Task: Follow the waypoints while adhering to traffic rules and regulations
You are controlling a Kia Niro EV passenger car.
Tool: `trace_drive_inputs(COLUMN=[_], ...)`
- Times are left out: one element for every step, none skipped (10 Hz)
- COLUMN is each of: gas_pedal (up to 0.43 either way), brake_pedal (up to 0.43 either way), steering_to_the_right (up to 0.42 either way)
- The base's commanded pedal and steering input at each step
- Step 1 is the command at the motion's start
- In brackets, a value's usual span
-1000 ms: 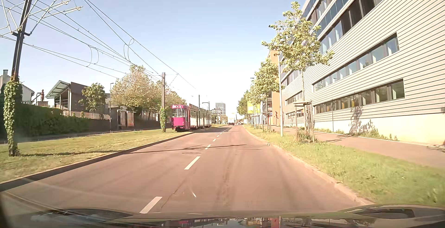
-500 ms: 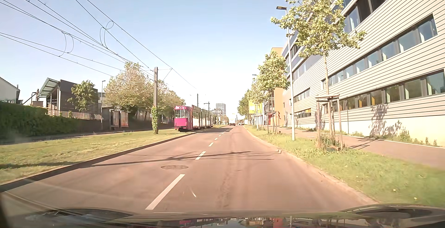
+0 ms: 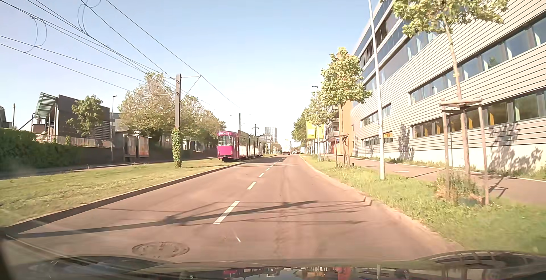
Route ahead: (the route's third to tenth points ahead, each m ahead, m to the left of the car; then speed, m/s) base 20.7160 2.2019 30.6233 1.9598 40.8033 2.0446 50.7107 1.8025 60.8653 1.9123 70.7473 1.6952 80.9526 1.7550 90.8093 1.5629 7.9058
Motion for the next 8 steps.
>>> trace_drive_inputs(gas_pedal=[0.177,0.177,0.177,0.189,0.189,0.189,0.189,0.189], brake_pedal=[0.000,0.000,0.000,0.000,0.000,0.000,0.000,0.000], steering_to_the_right=[0.000,0.000,0.000,0.001,0.001,0.001,0.001,0.001])
